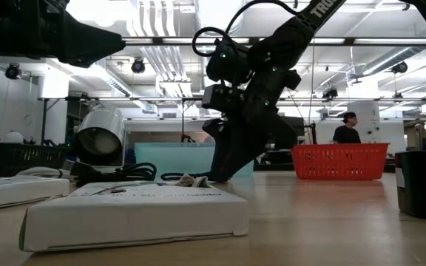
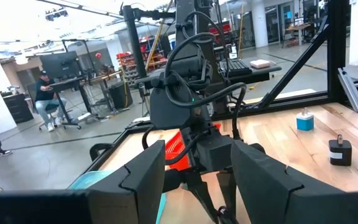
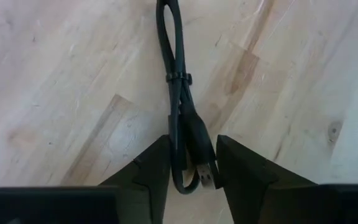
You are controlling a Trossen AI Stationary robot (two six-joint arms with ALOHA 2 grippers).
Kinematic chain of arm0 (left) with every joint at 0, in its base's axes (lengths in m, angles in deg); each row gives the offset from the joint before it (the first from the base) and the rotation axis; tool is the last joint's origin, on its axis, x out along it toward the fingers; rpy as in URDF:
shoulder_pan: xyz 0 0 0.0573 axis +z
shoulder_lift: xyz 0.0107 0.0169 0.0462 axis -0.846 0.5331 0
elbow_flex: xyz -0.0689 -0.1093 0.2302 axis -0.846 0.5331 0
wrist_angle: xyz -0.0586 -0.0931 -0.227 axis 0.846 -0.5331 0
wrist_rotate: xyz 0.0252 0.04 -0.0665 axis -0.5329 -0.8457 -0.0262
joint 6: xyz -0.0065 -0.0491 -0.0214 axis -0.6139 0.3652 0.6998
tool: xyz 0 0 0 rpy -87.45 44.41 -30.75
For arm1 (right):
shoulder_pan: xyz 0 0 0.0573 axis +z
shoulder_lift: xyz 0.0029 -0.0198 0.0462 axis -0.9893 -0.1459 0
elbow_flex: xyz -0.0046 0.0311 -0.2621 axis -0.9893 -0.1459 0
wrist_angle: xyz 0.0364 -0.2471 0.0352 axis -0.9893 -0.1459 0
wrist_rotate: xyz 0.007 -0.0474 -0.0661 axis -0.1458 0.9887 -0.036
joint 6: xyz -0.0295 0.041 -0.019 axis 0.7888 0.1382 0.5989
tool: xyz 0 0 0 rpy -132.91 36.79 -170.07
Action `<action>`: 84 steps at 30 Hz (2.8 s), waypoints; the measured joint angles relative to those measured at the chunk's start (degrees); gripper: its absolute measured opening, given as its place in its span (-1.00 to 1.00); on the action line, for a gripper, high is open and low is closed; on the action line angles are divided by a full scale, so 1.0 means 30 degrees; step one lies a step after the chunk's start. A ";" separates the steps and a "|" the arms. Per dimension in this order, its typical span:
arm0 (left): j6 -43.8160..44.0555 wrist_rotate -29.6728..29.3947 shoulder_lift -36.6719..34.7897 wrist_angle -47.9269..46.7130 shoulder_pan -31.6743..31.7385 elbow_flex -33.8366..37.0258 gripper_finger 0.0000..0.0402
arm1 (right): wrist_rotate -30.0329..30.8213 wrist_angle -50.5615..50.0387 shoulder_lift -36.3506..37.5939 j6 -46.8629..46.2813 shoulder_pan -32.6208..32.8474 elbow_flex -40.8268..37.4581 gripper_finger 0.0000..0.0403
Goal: Pick and place items into bin
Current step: Put the right black charger cable into the blue bin, then put the black charger cable into the blue bin
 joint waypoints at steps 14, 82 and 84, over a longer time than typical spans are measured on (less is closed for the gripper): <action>0.0000 -0.0004 0.0006 0.0003 0.0003 0.0000 -0.16 | -0.0056 -0.0007 0.0224 0.0078 0.0033 -0.0015 -0.80; 0.0015 0.0000 0.0013 -0.0036 0.0006 0.0051 -0.16 | 0.2619 0.6457 1.0924 -0.8160 -0.1954 -0.7920 -0.55; 0.0015 0.0000 0.0013 -0.0034 0.0003 0.0051 -0.16 | 0.3103 0.8079 1.2586 -0.8380 -0.1535 -0.9629 -0.57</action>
